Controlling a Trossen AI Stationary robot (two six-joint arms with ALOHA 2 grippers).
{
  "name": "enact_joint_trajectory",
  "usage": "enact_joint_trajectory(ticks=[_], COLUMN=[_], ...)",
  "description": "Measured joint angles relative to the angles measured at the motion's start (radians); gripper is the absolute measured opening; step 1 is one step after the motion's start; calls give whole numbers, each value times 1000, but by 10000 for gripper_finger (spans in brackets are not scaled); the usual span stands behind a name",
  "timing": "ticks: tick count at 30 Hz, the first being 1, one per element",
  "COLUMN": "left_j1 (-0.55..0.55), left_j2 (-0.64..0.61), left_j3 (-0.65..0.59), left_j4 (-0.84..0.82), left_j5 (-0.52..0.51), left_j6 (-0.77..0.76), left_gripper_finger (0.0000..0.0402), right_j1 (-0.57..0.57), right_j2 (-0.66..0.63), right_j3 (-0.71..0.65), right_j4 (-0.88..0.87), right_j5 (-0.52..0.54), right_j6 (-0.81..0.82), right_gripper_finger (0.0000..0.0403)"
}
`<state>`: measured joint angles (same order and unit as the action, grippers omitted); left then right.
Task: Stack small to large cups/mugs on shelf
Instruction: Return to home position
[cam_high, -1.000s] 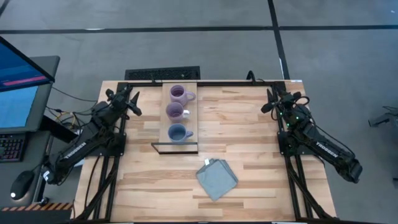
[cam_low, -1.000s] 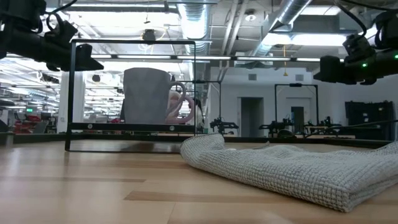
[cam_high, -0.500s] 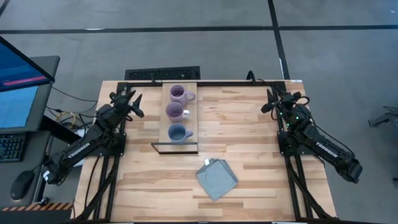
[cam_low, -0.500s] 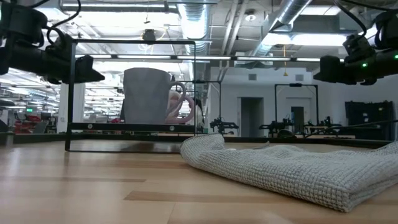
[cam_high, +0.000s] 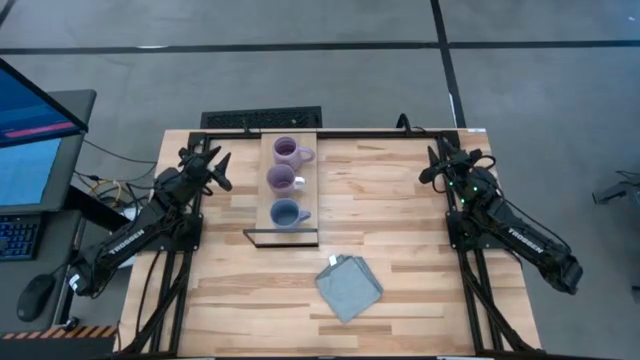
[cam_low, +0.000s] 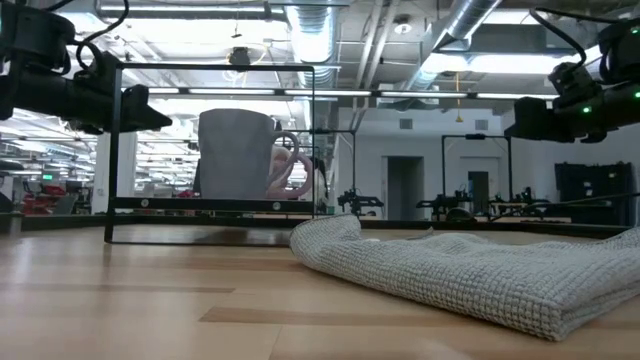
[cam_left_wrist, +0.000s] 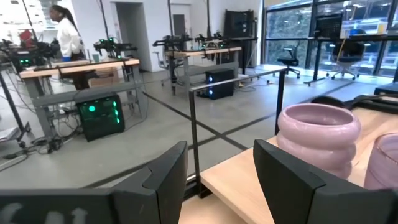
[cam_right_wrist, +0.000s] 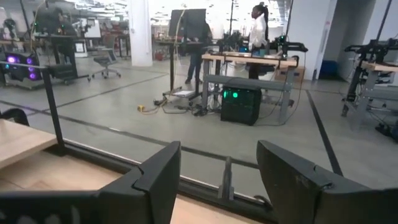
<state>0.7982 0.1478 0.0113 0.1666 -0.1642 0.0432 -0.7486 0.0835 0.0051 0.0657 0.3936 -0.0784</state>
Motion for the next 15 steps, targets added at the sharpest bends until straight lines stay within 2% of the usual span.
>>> enact_joint_trajectory(ticks=[9, 15], left_j1=[0, -1], left_j2=[0, -93], left_j3=[4, 6], left_j4=[-29, -29], left_j5=[-8, 47], left_j6=[-14, -25], left_gripper_finger=[177, 177], right_j1=[0, 0], right_j2=[0, 0], right_j3=[0, 0], right_j4=[2, 2], right_j5=[0, 1], right_j6=[-6, -8], right_gripper_finger=[235, 235])
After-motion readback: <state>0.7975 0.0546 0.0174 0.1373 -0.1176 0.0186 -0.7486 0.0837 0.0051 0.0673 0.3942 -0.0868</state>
